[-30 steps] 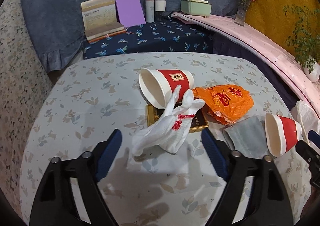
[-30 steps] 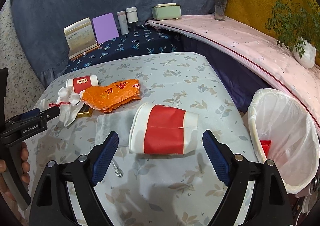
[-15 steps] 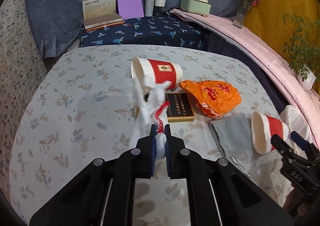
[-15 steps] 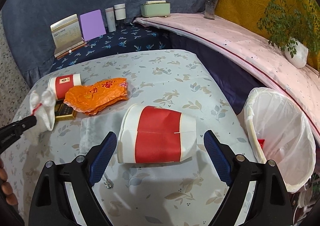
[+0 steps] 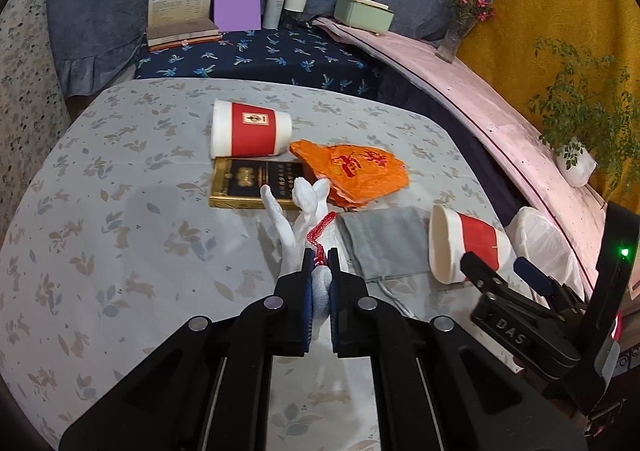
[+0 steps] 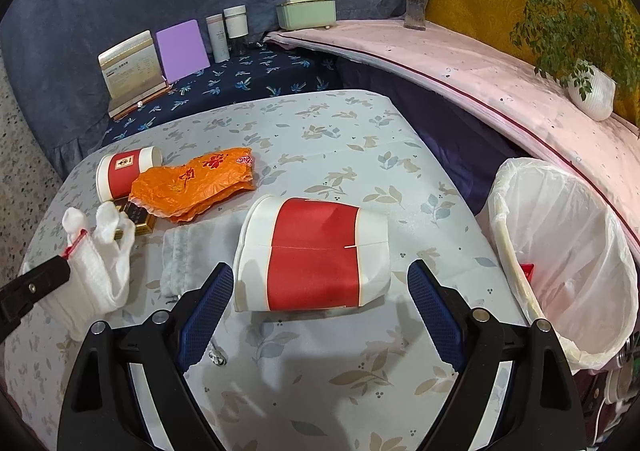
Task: Collect trash
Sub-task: 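Grasp the red-and-white paper cup with the right tool while the left tool holds the glove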
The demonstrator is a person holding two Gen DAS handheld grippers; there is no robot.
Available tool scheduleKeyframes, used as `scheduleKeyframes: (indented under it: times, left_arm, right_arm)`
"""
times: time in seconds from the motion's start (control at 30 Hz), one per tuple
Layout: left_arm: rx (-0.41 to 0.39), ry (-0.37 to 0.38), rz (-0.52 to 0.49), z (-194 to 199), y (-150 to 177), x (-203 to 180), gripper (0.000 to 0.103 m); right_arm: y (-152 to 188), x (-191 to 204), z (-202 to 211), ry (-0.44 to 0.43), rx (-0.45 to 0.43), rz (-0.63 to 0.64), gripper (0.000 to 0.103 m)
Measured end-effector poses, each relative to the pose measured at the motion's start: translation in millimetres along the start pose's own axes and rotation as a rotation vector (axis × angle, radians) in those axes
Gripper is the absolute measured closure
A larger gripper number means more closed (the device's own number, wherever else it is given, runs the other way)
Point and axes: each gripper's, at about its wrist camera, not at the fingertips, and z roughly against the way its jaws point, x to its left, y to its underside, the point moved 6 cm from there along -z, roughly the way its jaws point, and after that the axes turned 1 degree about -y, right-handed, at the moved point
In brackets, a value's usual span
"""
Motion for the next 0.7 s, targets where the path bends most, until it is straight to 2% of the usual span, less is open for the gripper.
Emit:
scheduleKeyframes:
  times: [0.33, 0.47, 0.7]
  left_arm:
    - [0.026, 0.015, -0.015, -10.0, 5.6, -12.1, 0.097]
    - [0.028, 0.020, -0.022, -12.8, 5.5, -15.7, 0.097]
    - [0.029, 0.026, -0.033, -13.7, 4.7, -28.5, 0.097]
  right_arm:
    - [5.5, 9.4, -21.5, 0.067, 0.033, 0.052, 0.017]
    - [10.2, 2.3, -28.7, 0.058, 0.049, 0.027, 0.017]
    - [6.2, -4.3, -16.8, 0.025, 0.017, 0.008, 0.020]
